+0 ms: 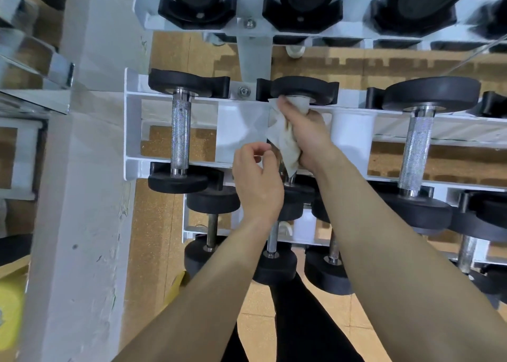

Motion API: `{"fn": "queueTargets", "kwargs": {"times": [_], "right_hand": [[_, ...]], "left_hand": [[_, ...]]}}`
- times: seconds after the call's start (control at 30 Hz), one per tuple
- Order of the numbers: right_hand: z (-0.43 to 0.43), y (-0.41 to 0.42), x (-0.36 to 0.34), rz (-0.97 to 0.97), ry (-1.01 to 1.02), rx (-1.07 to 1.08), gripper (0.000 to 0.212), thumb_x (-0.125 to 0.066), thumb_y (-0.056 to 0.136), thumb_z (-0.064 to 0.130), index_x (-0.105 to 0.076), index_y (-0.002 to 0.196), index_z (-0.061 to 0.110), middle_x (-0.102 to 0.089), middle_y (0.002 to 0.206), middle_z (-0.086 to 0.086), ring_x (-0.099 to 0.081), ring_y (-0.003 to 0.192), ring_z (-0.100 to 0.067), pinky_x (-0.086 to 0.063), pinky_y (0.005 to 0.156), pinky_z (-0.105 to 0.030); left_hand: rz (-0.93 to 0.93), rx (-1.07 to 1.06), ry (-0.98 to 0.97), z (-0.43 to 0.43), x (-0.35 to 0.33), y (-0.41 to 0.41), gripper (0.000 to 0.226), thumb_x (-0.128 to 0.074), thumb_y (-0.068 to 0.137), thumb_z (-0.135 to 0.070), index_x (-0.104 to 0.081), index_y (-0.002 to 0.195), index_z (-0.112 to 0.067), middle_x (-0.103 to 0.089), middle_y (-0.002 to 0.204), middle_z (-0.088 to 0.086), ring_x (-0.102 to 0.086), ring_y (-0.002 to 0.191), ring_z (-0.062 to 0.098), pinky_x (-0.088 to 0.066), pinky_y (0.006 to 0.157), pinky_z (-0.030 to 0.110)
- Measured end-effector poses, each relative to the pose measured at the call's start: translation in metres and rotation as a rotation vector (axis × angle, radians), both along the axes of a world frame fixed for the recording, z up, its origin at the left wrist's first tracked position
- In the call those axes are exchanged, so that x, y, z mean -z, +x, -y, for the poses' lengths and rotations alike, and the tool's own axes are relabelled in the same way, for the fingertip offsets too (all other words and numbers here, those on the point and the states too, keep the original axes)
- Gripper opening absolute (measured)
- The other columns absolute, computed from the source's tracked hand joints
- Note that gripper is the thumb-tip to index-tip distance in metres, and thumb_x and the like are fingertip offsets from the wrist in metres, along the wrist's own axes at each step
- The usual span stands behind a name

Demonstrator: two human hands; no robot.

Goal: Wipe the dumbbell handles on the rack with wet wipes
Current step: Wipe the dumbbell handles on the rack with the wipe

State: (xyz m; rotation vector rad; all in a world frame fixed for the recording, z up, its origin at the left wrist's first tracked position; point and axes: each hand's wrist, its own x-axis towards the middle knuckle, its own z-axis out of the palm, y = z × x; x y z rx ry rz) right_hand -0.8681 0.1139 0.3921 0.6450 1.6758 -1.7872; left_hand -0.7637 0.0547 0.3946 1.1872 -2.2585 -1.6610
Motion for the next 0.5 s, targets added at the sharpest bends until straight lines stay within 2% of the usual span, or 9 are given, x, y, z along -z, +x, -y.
{"fn": "queueTargets", "kwargs": {"times": [0.03,0.13,0.2,0.3,0.37,0.43,0.5], "right_hand": [[-0.002,0.0,0.0,0.021,-0.084,0.011,0.023,-0.075,0.09,0.036,-0.072,0.092,0.014,-0.077,0.086,-0.002,-0.076,0.09,-0.023,-0.06,0.086,-0.036],[-0.008,0.002,0.001,0.091,-0.225,0.041,0.018,-0.072,0.093,0.028,-0.068,0.091,0.01,-0.073,0.072,-0.001,-0.072,0.069,-0.015,-0.058,0.068,-0.029],[-0.014,0.007,0.003,0.045,-0.088,-0.023,0.017,-0.071,0.093,0.028,-0.066,0.09,0.012,-0.069,0.071,0.0,-0.07,0.068,-0.014,-0.056,0.067,-0.027],[-0.02,0.026,0.013,-0.121,0.326,-0.313,0.021,-0.069,0.091,0.031,-0.064,0.08,0.015,-0.063,0.067,0.004,-0.063,0.062,-0.009,-0.046,0.056,-0.022],[-0.02,0.041,0.023,-0.173,0.516,-0.453,0.028,-0.07,0.087,0.034,-0.065,0.093,0.007,-0.067,0.08,0.0,-0.063,0.074,-0.016,-0.04,0.056,-0.025],[-0.02,0.048,0.027,-0.175,0.577,-0.461,0.041,-0.072,0.084,0.036,-0.063,0.106,0.003,-0.07,0.095,-0.006,-0.066,0.087,-0.022,-0.044,0.063,-0.028],[-0.018,0.045,0.022,-0.181,0.55,-0.398,0.035,-0.074,0.084,0.031,-0.067,0.103,0.002,-0.072,0.094,-0.008,-0.068,0.087,-0.023,-0.048,0.065,-0.031]], "left_hand": [[0.001,-0.041,0.034,-0.002,0.0,-0.004,0.014,-0.054,0.098,-0.019,-0.057,0.093,-0.032,-0.061,0.104,-0.008,-0.058,0.101,0.012,-0.047,0.09,0.03],[0.0,-0.116,0.104,-0.009,0.003,-0.015,0.012,-0.048,0.102,-0.024,-0.056,0.093,-0.028,-0.062,0.102,-0.005,-0.058,0.098,0.013,-0.047,0.09,0.032],[0.026,-0.155,0.096,-0.014,0.005,-0.017,0.016,-0.043,0.104,-0.031,-0.055,0.095,-0.025,-0.062,0.101,-0.005,-0.057,0.097,0.016,-0.046,0.088,0.035],[0.025,-0.216,0.085,-0.018,0.007,-0.017,0.023,-0.039,0.105,-0.033,-0.055,0.097,-0.019,-0.061,0.097,-0.003,-0.054,0.092,0.018,-0.04,0.081,0.033],[0.006,-0.248,0.1,-0.017,0.01,-0.016,0.025,-0.038,0.103,-0.032,-0.056,0.097,-0.016,-0.061,0.096,-0.001,-0.055,0.091,0.019,-0.039,0.08,0.032],[0.014,-0.257,0.113,-0.015,0.011,-0.016,0.025,-0.039,0.102,-0.032,-0.057,0.097,-0.016,-0.061,0.096,0.0,-0.055,0.091,0.018,-0.04,0.08,0.032],[0.022,-0.254,0.124,-0.014,0.012,-0.016,0.024,-0.039,0.103,-0.031,-0.057,0.097,-0.016,-0.061,0.097,0.0,-0.055,0.091,0.018,-0.038,0.08,0.031]]}}
